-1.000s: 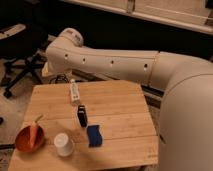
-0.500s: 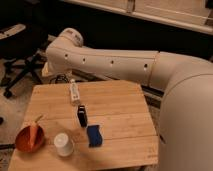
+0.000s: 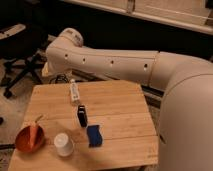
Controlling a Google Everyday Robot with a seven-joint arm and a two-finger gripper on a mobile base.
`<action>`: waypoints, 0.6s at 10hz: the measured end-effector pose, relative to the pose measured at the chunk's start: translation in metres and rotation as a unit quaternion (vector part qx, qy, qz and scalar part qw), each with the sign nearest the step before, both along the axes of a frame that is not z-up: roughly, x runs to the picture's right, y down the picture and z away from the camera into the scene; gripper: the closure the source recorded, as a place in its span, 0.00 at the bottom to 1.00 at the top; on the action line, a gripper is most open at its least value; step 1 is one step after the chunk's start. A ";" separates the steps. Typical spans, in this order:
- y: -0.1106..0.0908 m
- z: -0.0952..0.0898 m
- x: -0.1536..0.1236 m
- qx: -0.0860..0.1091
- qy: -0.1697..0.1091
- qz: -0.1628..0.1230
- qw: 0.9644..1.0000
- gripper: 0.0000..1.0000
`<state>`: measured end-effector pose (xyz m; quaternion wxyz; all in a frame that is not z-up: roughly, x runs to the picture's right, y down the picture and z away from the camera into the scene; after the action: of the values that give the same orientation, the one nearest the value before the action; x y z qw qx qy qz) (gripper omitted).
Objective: Knock the eraser over
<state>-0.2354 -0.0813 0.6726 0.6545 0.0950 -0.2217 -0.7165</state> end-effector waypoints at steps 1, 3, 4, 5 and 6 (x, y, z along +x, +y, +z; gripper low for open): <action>0.000 0.000 0.000 0.000 0.000 0.000 1.000 0.25; 0.000 0.000 0.000 0.000 0.000 0.000 1.000 0.25; 0.000 0.000 0.000 -0.001 0.000 0.000 1.000 0.25; 0.007 0.002 -0.003 -0.009 -0.003 -0.002 1.000 0.25; 0.023 0.005 -0.015 -0.025 -0.015 -0.009 1.000 0.25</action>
<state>-0.2507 -0.0585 0.6776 0.6470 0.0876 -0.2505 -0.7149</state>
